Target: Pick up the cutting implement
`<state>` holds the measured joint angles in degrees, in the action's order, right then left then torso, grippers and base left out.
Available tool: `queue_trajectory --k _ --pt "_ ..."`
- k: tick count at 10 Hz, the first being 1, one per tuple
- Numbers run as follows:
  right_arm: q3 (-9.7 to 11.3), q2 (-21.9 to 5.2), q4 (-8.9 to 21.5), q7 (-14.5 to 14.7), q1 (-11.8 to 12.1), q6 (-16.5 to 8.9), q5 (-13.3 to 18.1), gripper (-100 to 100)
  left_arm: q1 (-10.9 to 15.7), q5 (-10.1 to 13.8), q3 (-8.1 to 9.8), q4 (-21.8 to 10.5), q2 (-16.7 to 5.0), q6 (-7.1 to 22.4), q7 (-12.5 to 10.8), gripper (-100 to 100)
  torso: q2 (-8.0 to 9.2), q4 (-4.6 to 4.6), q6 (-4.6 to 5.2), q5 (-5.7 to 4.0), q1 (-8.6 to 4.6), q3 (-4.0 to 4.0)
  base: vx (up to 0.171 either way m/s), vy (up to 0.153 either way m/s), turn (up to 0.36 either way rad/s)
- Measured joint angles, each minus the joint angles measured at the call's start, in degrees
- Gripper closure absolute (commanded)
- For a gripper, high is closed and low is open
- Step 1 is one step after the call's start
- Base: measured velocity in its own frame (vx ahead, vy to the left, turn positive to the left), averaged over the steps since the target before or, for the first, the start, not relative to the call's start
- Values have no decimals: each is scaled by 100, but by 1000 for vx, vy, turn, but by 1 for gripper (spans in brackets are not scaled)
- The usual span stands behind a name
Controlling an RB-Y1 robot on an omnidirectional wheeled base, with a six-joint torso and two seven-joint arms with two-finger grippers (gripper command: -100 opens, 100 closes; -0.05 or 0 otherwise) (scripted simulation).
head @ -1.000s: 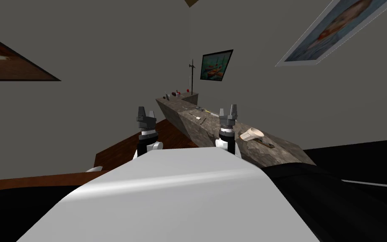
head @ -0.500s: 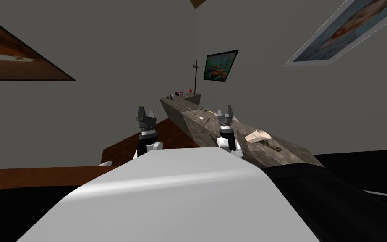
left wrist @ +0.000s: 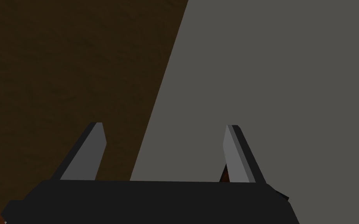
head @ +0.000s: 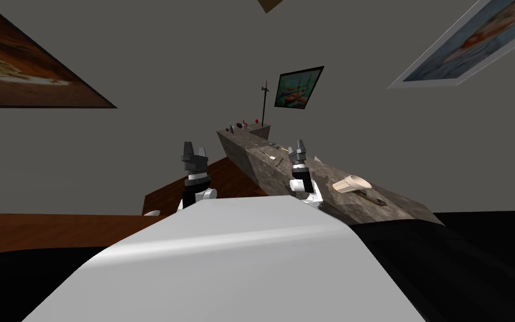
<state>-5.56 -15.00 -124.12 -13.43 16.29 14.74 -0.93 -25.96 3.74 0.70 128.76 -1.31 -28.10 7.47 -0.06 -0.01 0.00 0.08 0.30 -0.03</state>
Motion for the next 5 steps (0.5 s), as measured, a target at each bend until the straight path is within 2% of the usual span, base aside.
queue_trajectory --k 1,3,5 --pt "-39 -84 173 -60 -175 -189 -36 -100 0 0 0 0 0 0 0 0 -5 -1 -1 0 4 -3 30 82 40" --pt "-121 -230 336 -192 -326 -580 -110 -100 0 0 0 0 0 0 0 0 -7 -1 -1 1 5 -4 25 92 70" --pt "-219 -393 718 -346 -581 -841 -190 -100 0 0 0 0 0 0 0 0 -2 0 -1 2 11 -1 19 105 57"
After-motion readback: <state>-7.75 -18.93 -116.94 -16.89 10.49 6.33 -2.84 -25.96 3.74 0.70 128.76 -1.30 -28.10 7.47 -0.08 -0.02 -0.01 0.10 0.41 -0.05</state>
